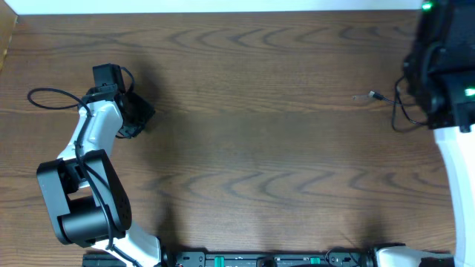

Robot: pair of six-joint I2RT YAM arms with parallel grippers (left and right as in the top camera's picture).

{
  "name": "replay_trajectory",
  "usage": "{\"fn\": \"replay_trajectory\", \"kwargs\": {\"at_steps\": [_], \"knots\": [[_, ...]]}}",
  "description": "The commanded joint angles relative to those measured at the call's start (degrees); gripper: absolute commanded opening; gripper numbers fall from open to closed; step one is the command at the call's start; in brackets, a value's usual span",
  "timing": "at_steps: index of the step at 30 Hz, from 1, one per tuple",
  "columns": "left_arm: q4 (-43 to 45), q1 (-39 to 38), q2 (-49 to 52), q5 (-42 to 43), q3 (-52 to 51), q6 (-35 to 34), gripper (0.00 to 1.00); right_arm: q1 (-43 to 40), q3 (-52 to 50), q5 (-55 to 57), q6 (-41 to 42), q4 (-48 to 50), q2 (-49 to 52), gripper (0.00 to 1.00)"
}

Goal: Untangle cables

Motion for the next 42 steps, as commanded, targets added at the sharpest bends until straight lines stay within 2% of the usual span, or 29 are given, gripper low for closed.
{"fn": "replay_trajectory", "kwargs": {"at_steps": [1, 5, 12, 19, 30, 42], "knots": [[-0.24, -0.09, 0.37, -0.11, -0.33, -0.26, 0.43, -5.11, 0.26, -13.60, 5.40, -0.52, 0.28, 0.01], [-0.24, -0.09, 0.37, -0.11, -0.33, -0.26, 0.43, -10.80, 0.26, -21.99, 10.21, -1.33, 0.87, 0.01], [-0.24, -0.09, 0.37, -0.11, -0.33, -0.26, 0.43, -18.08, 0.26, -26.51, 20.57, -7.69, 3.28, 0.01], [-0.44, -0.09, 0.37, -0.11, -0.33, -0.26, 0.43, -20.02, 0.24, -37.62, 22.03, -14.73, 9.18, 0.01], [-0.46, -0.09, 0.37, -0.11, -0.33, -0.26, 0.43, -23.23, 0.24, -29.03, 22.01, -22.80, 18.93, 0.01], [-0.46, -0.09, 0.37, -0.11, -0.33, -0.28, 0.43, -32.17, 0.13, -29.03, 21.97, -25.44, 24.02, 0.02]]}}
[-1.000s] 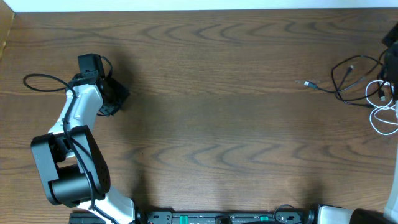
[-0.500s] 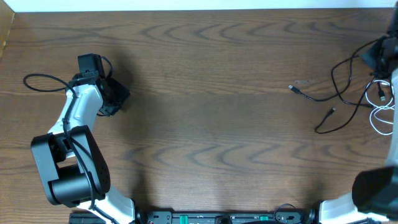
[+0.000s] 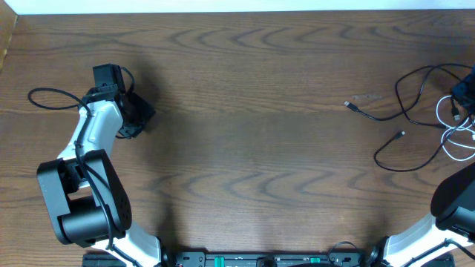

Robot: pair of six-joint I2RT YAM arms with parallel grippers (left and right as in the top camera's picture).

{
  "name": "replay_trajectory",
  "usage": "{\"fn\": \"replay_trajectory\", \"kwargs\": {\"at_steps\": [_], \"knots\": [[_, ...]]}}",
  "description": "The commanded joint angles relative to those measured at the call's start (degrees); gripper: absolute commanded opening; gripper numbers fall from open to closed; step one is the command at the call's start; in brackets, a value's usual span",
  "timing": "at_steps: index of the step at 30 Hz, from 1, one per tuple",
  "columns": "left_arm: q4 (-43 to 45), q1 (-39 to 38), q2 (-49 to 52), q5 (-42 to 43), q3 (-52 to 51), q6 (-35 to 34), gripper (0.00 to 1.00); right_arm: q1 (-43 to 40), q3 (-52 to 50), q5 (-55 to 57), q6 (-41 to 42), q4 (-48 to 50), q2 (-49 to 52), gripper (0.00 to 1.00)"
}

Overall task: Untangle cables
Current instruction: 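Lower the black cable onto the right-edge pile and release it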

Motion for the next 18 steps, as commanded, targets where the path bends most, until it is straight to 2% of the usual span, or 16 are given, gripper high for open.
{"fn": "replay_trajectory", "kwargs": {"at_steps": [1, 3, 5, 8, 11, 12, 14, 18], "knots": [[-0.31, -0.07, 0.37, -0.13, -0.33, -0.26, 0.43, -2.99, 0.15, 1.51, 0.87, -0.42, 1.03, 0.02], [-0.31, -0.07, 0.37, -0.13, -0.33, -0.26, 0.43, -4.76, 0.11, 1.46, 0.90, -0.42, 1.11, 0.05], [-0.31, -0.07, 0.37, -0.13, -0.33, -0.26, 0.43, -5.88, 0.11, 1.18, 0.90, -0.37, 1.11, 0.26], [-0.31, -0.07, 0.37, -0.13, -0.33, -0.26, 0.43, -6.71, 0.11, -0.92, 0.87, -0.39, 1.11, 0.39], [-0.31, -0.07, 0.37, -0.13, -0.33, -0.26, 0.43, -6.95, 0.11, -2.23, 0.87, -0.35, 1.11, 0.76], [-0.31, -0.07, 0.37, -0.13, -0.33, -0.26, 0.43, -6.93, 0.11, -2.43, 0.87, -0.31, 1.11, 0.84], [-0.31, -0.07, 0.37, -0.13, -0.33, -0.26, 0.43, -6.93, 0.11, -3.87, 0.87, -0.17, 1.11, 0.86], [-0.31, -0.07, 0.37, -0.13, -0.33, -0.28, 0.43, -6.58, 0.09, -12.37, -1.09, -0.13, 1.14, 0.67]]}}
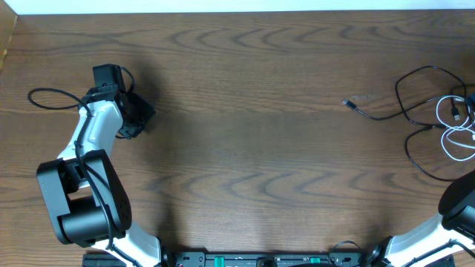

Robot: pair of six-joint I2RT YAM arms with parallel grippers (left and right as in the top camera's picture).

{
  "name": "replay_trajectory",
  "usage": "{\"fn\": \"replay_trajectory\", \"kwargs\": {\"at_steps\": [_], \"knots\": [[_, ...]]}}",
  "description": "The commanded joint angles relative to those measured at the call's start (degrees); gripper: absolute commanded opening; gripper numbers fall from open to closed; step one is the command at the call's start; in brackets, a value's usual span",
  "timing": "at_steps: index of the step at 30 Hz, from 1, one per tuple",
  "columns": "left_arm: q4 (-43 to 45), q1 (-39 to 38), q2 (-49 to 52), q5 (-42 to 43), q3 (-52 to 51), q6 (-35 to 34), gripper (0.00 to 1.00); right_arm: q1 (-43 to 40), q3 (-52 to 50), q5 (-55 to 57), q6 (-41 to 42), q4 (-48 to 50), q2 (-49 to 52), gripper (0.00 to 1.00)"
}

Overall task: Untangle cables
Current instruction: 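Lower the black cable onto the right-edge pile and release it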

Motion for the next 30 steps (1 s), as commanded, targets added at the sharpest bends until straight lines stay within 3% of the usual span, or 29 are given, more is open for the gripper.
{"fn": "replay_trajectory", "kwargs": {"at_steps": [1, 4, 12, 20, 23, 27, 30], "knots": [[-0.24, -0.09, 0.37, -0.11, -0.33, -0.26, 0.43, 0.92, -0.17, -9.55, -4.39, 0.22, 0.52, 0.55], [-0.24, -0.09, 0.37, -0.11, -0.33, -0.26, 0.43, 1.81, -1.16, -10.67, -6.51, 0.87, 0.52, 0.49], [-0.24, -0.09, 0.37, -0.11, -0.33, -0.26, 0.43, 4.31, -11.15, -12.96, -7.19, 8.15, 0.52, 0.60], [-0.24, -0.09, 0.37, -0.11, -0.33, -0.26, 0.43, 4.55, -27.41, -16.41, -8.74, 22.03, 0.52, 0.61], [-0.24, -0.09, 0.37, -0.11, -0.33, -0.26, 0.43, 4.94, -34.42, -24.04, -11.04, 30.51, 0.52, 0.53], [-0.24, -0.09, 0.37, -0.11, -0.33, -0.26, 0.43, 6.54, -41.46, -25.88, -11.02, 40.50, 0.52, 0.38], [-0.26, -0.09, 0.37, -0.11, -0.33, -0.26, 0.43, 8.55, -44.89, -25.59, -11.04, 46.12, 0.52, 0.15]]}}
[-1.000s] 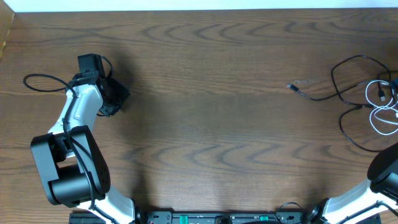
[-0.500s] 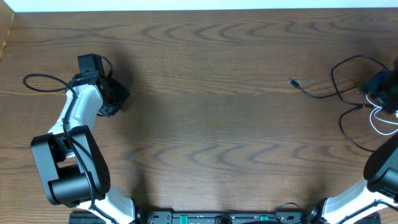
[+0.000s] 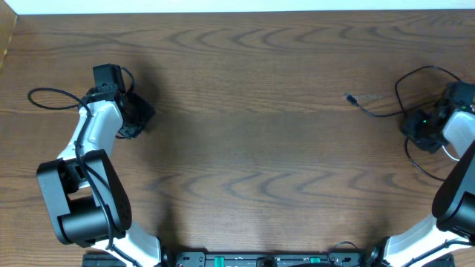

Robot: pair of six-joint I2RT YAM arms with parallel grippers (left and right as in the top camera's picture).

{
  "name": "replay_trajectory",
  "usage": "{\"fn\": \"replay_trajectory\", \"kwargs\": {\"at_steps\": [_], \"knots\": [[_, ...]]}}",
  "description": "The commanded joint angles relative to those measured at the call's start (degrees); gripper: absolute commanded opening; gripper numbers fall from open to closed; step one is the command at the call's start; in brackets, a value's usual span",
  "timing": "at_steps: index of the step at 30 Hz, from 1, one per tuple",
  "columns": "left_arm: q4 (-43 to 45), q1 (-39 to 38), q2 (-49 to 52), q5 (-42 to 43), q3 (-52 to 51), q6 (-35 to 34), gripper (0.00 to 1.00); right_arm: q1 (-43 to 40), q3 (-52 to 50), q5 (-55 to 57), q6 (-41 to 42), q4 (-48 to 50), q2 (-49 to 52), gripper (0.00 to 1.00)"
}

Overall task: Untangle cables
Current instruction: 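Lower the black cable onto the right-edge pile and release it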

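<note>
A black cable point(image 3: 375, 113) lies at the right of the table, its plug end point(image 3: 349, 97) pointing left and a loop point(image 3: 417, 72) arching behind. Another black strand point(image 3: 414, 157) curves toward the front. My right gripper point(image 3: 421, 127) is down over the spot where the strands meet, and it hides the white cable and its own fingers. My left gripper point(image 3: 138, 116) rests far off at the left, away from the cables, and its jaws cannot be made out.
A thin black lead point(image 3: 46, 95) loops beside the left arm. The wooden table point(image 3: 252, 148) has its back edge along the top of the view. The bases of both arms stand at the front edge.
My right gripper has come from the right edge of the view to sit over the tangle, and it now covers the white cable. The plug end has barely shifted. The left arm is still.
At first my right arm stood over the far right corner, with only a plug end and a loop showing. Then it was back at the edge, with black and white cables spread out. Then one black end had been drawn rightward. Now the gripper is over the heap.
</note>
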Motion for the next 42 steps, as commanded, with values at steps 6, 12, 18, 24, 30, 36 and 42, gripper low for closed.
{"fn": "replay_trajectory", "kwargs": {"at_steps": [6, 12, 18, 24, 30, 36, 42], "knots": [[-0.20, -0.09, 0.37, -0.11, -0.33, -0.28, 0.43, 6.19, -7.19, 0.79, -0.72, 9.62, 1.38, 0.01], [-0.20, -0.09, 0.37, -0.11, -0.33, -0.28, 0.43, 9.20, -7.63, 6.67, -0.74, 16.04, 2.38, 0.01], [-0.20, -0.09, 0.37, -0.11, -0.33, -0.26, 0.43, 9.38, -7.63, 8.44, -0.72, 24.90, 7.06, 0.01], [-0.20, -0.09, 0.37, -0.11, -0.33, -0.28, 0.43, 9.16, -7.63, 8.48, -0.74, 34.10, 13.66, 0.03], [-0.20, -0.09, 0.37, -0.11, -0.33, -0.26, 0.42, 7.91, -6.93, 8.41, -0.76, 38.66, 14.53, 0.06], [-0.20, -0.09, 0.37, -0.11, -0.33, -0.28, 0.42, 7.04, -2.64, 8.13, -6.21, 33.53, 5.70, 0.21], [-0.17, -0.09, 0.37, -0.11, -0.33, -0.28, 0.42, 8.31, -1.60, 7.30, -8.87, 27.82, -6.29, 0.38]]}}
